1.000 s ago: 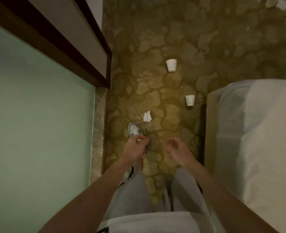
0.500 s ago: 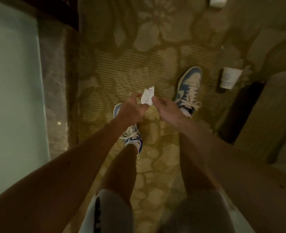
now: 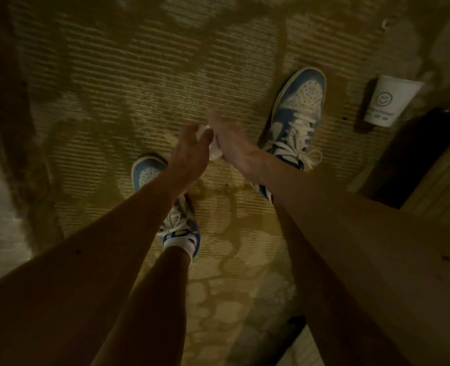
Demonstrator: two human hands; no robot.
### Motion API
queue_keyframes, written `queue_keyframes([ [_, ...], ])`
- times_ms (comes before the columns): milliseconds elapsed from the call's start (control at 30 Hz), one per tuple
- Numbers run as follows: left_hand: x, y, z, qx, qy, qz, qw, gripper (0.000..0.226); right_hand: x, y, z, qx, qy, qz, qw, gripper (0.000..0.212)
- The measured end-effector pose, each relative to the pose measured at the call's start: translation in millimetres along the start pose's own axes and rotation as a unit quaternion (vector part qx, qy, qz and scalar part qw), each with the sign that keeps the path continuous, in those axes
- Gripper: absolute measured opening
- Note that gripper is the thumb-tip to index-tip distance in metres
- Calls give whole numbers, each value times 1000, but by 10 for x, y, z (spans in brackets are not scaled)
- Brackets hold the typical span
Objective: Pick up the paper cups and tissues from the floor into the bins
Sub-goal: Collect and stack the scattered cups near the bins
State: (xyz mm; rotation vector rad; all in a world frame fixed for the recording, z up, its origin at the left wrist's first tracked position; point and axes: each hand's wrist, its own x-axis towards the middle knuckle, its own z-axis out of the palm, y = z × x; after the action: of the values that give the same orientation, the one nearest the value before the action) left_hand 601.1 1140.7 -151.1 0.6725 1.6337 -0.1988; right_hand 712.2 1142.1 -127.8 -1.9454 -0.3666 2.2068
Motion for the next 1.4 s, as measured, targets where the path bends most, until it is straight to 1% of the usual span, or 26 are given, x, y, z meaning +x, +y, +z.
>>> queue_keyframes([
  [33,-25,16,56,-32,-18,-23,999,44,-4,25,6,10,8,10,1000,53],
  [100,-39,120,145,-120,-35,-60,990,48,-27,22,-9,66,7,37,997,43],
  [167,-36,299,192,-177,-20,-83,980,56,-111,-74,-87,96,14,33,995,49],
  [200,-39,381,212,-185,-14,-85,979,58,-173,-138,-145,98,37,21,994,53],
  [233,-65,462,238,-181,-11,-78,980,58,-242,-191,-211,112,66,5,992,55],
  [300,-151,656,315,-172,-35,-50,983,57,-403,-265,-407,189,100,-3,977,48],
  [367,-235,931,442,-157,-76,-32,984,55,-550,-327,-646,287,91,4,953,41],
  [400,-268,1079,513,-142,-89,-28,985,53,-618,-357,-773,321,89,10,943,42],
  [467,-333,1326,675,-122,-106,-12,987,45,-742,-397,-1000,376,96,24,921,47],
  [533,-415,1493,886,-84,-113,34,989,34,-851,-381,-1234,408,109,27,906,49],
  [600,-446,1594,1106,-2,-102,102,990,27,-935,-322,-1485,403,152,8,902,38],
  [633,-429,1636,1187,26,-89,124,988,25,-954,-286,-1621,396,193,-3,898,29],
  [667,-406,1677,1252,31,-80,132,988,25,-960,-243,-1758,378,250,-4,891,20],
  [733,-334,1742,1347,45,-70,139,987,35,-937,-101,-2052,293,381,14,877,2],
  [767,-306,1758,1382,85,-61,154,983,40,-930,-24,-2176,236,425,24,873,14],
  [800,-288,1770,1417,130,-55,169,975,42,-918,84,-2290,180,445,31,876,34],
  [867,-278,1825,1499,182,-47,189,964,44,-876,323,-2520,82,452,46,887,68],
  [900,-272,1865,1537,198,-46,193,960,45,-847,417,-2626,56,445,56,892,79],
  [967,-244,1978,1602,221,-52,211,951,49,-734,523,-2806,41,425,69,902,92],
  [1000,-223,2038,1631,226,-59,218,948,50,-668,545,-2865,33,417,67,906,93],
  [1033,-196,2088,1654,229,-63,218,947,49,-606,553,-2896,19,411,59,910,90],
  [1100,-141,2145,1698,238,-63,206,947,47,-497,567,-2878,-37,401,40,914,75],
  [1167,-114,2158,1738,237,-66,192,950,48,-417,600,-2806,-100,398,39,911,59],
  [1200,-111,2157,1753,240,-65,190,950,51,-392,607,-2766,-109,396,43,910,56],
  [1300,-75,2279,1725,256,-43,209,943,50,-341,462,-2691,-68,397,31,915,52],
  [1400,34,2648,1646,245,4,235,940,35,-326,138,-2741,-19,407,-11,913,44],
])
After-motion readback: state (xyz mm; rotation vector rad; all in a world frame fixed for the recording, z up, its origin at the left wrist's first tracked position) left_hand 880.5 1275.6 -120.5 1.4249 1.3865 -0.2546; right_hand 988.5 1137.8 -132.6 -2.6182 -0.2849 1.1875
